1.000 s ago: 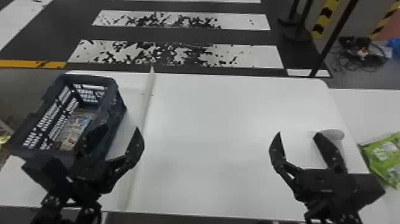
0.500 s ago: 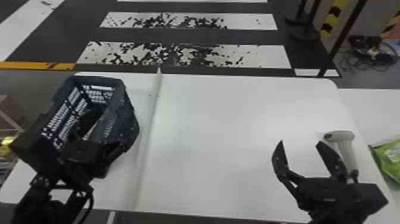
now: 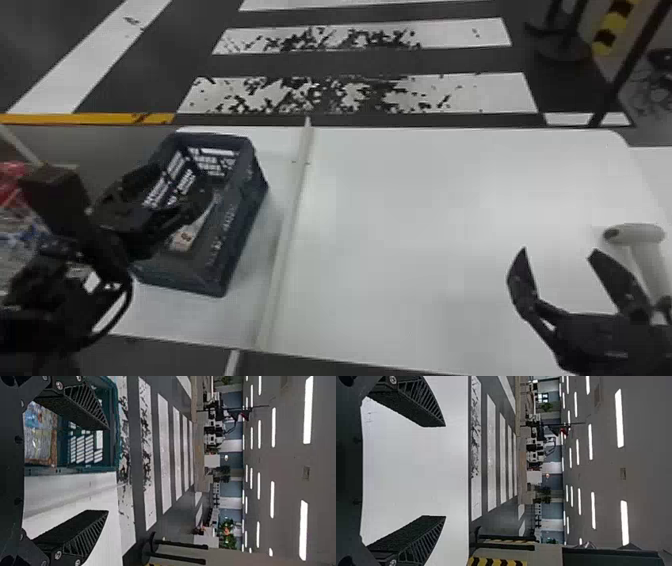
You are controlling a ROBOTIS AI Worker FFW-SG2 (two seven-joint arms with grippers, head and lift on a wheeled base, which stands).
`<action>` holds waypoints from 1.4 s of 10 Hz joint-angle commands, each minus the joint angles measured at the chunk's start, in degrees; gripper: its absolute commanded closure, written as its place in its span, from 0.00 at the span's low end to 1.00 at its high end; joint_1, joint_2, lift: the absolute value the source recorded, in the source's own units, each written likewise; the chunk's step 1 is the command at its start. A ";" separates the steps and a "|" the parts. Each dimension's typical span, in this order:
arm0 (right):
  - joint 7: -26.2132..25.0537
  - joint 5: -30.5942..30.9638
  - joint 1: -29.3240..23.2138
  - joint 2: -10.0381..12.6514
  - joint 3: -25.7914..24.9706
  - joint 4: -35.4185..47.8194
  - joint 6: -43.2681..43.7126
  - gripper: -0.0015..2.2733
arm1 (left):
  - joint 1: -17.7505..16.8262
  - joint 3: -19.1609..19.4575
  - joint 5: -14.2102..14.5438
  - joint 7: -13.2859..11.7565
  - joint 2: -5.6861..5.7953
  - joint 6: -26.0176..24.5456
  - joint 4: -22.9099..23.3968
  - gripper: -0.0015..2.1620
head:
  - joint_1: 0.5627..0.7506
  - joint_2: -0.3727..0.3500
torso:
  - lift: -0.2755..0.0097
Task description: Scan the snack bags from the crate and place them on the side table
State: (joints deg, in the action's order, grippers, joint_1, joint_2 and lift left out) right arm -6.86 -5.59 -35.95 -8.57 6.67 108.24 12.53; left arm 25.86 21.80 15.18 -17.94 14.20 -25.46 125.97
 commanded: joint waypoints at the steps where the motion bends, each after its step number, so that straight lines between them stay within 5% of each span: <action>1: 0.00 -0.03 0.00 -0.04 -0.08 -0.05 -0.36 0.03 | -2.21 2.81 -1.73 -2.01 2.76 -0.35 -2.05 0.07 | 0.70 0.79 | 0.68; 4: 0.00 0.05 -0.53 -0.04 -0.69 -0.05 -0.71 0.03 | -8.28 3.68 -7.89 -11.68 9.27 -0.52 -9.96 0.07 | 0.70 0.86 | 0.68; 8: 0.09 0.05 -0.53 -0.04 -1.04 -1.10 -0.89 0.03 | -18.03 -2.12 -17.29 -20.82 14.54 -0.52 -22.62 0.07 | 0.70 0.90 | 0.68; 14: 0.18 0.05 0.00 -0.66 -1.04 -1.45 -2.29 0.03 | -29.20 -12.49 -25.90 -28.73 16.21 -0.70 -41.07 0.07 | 0.70 0.88 | 0.68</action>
State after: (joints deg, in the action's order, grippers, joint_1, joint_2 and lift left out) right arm -6.68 -5.54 -35.97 -9.09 5.64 106.80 10.45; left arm -2.06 10.65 -9.81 -46.44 30.31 -26.15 87.03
